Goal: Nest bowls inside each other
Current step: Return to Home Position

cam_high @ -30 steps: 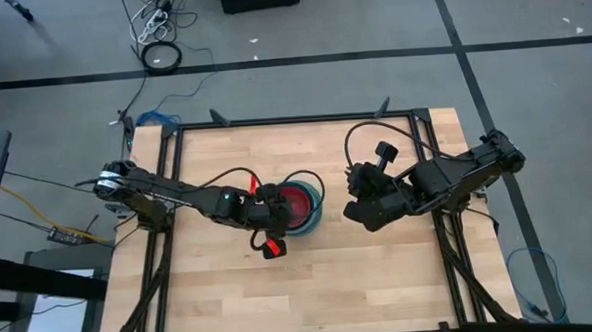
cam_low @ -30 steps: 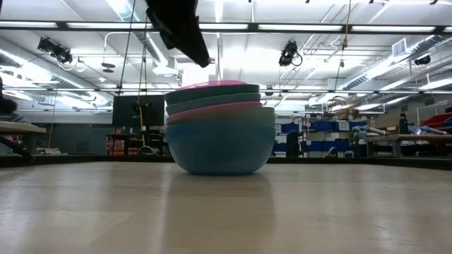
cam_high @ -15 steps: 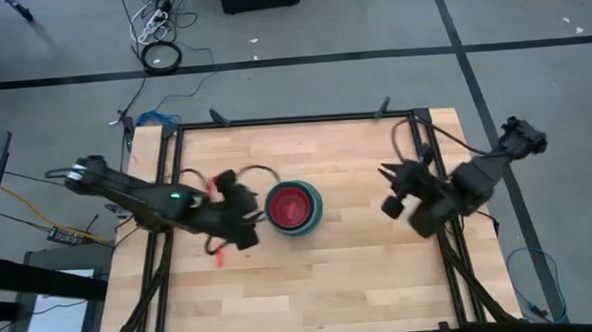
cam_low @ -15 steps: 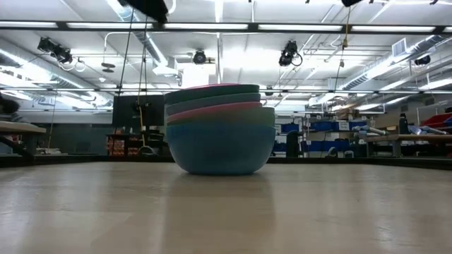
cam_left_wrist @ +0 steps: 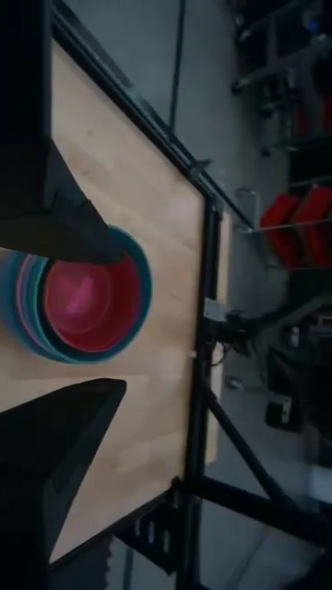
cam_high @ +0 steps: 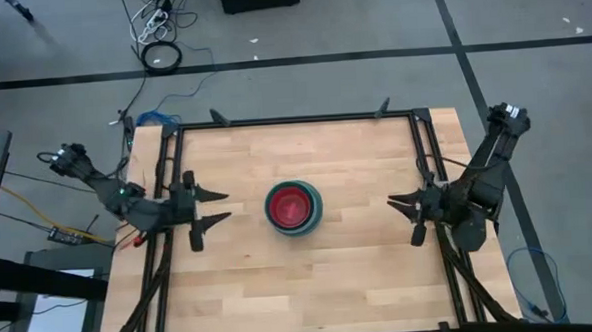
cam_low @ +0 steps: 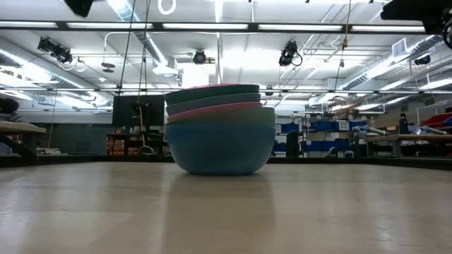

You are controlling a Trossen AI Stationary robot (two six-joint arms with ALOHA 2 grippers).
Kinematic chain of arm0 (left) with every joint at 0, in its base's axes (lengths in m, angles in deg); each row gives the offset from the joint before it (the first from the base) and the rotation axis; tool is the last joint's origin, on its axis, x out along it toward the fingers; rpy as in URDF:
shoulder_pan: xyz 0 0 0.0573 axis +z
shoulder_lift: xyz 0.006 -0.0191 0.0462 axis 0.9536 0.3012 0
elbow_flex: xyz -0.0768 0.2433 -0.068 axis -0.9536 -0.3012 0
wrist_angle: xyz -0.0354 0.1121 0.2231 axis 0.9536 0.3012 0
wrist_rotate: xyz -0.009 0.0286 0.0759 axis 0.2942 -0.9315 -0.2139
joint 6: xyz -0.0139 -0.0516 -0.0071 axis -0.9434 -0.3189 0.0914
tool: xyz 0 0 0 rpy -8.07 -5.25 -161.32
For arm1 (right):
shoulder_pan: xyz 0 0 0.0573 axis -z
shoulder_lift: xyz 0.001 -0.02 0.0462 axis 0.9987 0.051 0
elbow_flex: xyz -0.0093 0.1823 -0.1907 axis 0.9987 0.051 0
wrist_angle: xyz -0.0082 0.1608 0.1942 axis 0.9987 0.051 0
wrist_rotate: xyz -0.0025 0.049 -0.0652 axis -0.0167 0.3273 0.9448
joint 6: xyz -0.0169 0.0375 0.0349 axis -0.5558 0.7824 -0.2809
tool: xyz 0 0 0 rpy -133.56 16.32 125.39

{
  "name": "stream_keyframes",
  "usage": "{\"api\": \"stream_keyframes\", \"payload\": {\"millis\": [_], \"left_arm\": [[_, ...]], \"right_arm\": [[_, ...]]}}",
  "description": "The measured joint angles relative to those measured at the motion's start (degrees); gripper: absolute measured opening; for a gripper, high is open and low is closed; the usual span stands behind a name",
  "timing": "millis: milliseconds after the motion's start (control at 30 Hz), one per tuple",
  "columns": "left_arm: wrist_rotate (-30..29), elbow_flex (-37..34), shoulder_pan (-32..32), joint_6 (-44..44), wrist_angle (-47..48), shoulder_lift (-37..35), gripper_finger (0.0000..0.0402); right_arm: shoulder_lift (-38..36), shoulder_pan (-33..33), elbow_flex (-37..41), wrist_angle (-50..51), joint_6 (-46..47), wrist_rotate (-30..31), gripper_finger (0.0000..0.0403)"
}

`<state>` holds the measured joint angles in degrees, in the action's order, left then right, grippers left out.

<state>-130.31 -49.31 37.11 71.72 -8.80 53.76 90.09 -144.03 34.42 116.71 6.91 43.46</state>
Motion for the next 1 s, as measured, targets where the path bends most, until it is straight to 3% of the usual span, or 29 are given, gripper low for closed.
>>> {"api": "stream_keyframes", "payload": {"millis": [167, 400, 733, 1000], "left_arm": [[0.6, -10.7, 0.0, 1.9, -7.8, -7.0, 0.0224], [2.9, -20.2, 0.0, 1.9, -14.0, -13.2, 0.0224], [5.8, -26.0, 0.0, 5.5, -15.7, -19.2, 0.0223], [6.6, -31.1, 0.0, 5.6, -17.9, -22.5, 0.0223]], "right_arm": [[-1.6, 0.0, 4.3, -4.8, -0.9, 1.4, 0.0048], [-3.1, 0.0, 7.7, -4.9, 2.3, 5.5, 0.0048], [-3.6, 0.0, 19.4, -9.2, 16.9, 10.1, 0.0048], [-1.3, 0.0, 27.3, -22.3, 16.4, 10.8, 0.0048]]}}
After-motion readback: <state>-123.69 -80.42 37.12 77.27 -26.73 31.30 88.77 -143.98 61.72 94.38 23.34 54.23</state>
